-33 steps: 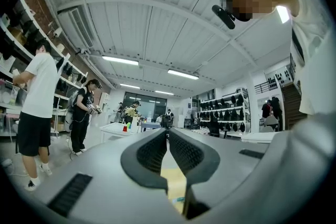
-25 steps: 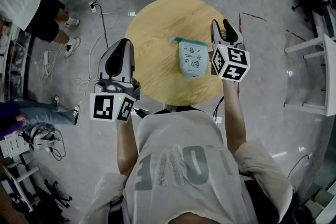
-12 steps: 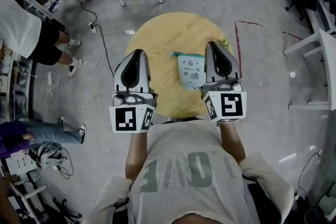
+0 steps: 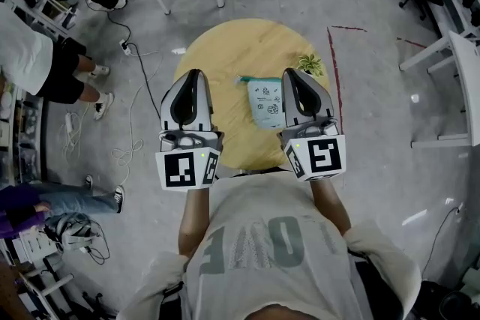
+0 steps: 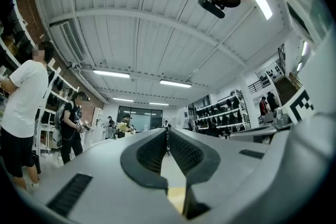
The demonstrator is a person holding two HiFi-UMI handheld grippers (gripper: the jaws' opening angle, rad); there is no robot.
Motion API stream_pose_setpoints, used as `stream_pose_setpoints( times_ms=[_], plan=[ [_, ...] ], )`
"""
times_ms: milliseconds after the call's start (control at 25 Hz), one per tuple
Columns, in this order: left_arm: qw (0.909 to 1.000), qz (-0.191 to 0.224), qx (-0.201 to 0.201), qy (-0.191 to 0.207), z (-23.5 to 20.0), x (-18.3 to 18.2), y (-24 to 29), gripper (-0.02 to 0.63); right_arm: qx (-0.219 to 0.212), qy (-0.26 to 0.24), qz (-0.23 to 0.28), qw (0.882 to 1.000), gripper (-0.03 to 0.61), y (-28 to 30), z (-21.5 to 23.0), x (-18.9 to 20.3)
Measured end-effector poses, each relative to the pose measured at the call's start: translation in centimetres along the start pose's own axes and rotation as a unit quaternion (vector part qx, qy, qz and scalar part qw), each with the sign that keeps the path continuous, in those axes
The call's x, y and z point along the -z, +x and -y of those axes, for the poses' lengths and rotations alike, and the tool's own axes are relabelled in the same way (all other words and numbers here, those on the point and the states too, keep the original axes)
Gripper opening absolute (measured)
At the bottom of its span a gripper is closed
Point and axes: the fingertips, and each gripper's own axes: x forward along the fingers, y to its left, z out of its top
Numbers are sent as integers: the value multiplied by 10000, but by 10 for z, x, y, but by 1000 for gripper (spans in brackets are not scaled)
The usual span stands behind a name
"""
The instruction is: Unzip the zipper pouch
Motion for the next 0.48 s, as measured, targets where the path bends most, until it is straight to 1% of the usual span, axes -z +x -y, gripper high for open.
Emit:
stream_pose_setpoints(
  times_ms=[200,480],
  plan=[
    [10000,-15,-2,59,0,2,-1,40,-18,-72,-5,10000,29,-2,3,-1],
    [9999,-52,-86,49,-11,4,-3,40,136,110,-39,9998,29,-2,9,3]
  ],
)
